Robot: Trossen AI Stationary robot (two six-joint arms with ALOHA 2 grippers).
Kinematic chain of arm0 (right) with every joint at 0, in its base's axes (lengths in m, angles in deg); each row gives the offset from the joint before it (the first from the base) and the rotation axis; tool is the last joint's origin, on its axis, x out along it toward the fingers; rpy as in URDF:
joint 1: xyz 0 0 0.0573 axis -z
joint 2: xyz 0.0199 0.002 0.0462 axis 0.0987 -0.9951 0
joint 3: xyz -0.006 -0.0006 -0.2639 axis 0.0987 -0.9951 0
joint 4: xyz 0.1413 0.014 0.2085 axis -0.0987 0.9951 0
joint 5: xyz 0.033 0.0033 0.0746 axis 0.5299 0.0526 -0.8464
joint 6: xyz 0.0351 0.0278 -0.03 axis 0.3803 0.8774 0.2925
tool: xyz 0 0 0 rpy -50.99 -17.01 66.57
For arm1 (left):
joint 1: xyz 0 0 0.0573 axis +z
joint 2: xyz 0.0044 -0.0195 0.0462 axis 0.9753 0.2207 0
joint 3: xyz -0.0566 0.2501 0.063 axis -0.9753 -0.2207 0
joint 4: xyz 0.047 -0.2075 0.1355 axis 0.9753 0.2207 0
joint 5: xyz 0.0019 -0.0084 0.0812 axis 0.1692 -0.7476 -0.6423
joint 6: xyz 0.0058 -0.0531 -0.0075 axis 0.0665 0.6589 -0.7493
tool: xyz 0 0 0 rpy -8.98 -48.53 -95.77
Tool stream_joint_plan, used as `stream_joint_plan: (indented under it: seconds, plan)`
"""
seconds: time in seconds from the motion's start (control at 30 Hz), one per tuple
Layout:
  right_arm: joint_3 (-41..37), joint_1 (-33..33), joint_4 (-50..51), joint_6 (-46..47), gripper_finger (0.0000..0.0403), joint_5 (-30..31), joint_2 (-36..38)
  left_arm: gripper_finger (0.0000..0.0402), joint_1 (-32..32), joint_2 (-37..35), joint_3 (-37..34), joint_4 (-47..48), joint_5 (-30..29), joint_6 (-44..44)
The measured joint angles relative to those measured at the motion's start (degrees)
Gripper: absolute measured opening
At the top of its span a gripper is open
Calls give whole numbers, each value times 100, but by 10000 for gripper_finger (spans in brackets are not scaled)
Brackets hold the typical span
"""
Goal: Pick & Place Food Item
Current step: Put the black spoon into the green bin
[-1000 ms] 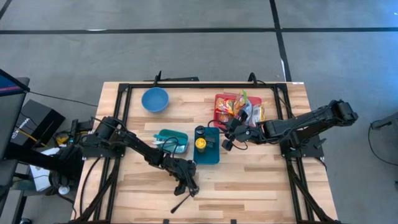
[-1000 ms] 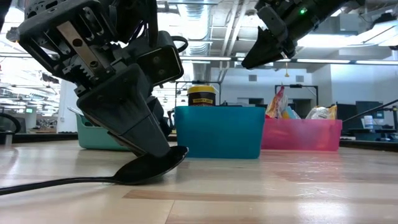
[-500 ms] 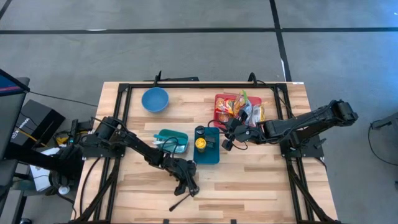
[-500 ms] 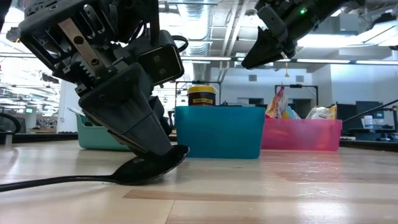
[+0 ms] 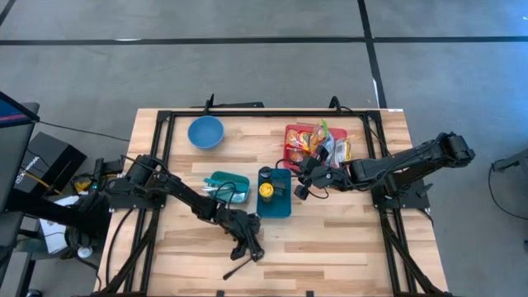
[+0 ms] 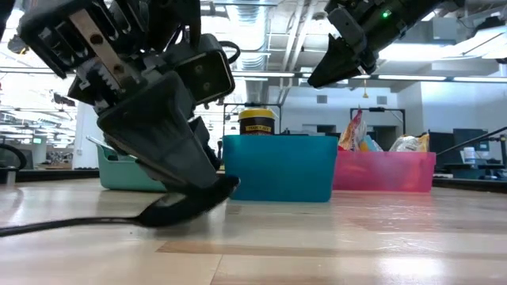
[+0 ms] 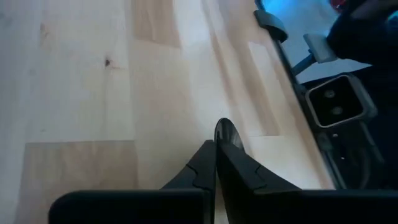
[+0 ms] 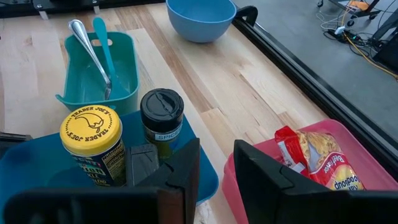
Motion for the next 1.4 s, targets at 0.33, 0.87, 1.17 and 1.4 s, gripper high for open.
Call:
stream_joint_plan:
  seconds: [0.33,0.87,1.17,1.4]
  plan:
    - [-2,0,-2,0,93,0,0,0,17,-482,-15,7,-30,-85]
    - [-2,1,-8,149,93,0,0,0,208,-1333,-9,609,-816,-387]
    - [-2,2,-11,681,93,-29,0,0,393,-1634,-4,699,-1460,-387]
    - [-2,0,-36,1092,93,-460,0,0,431,-2093,-4,980,-2410,-628]
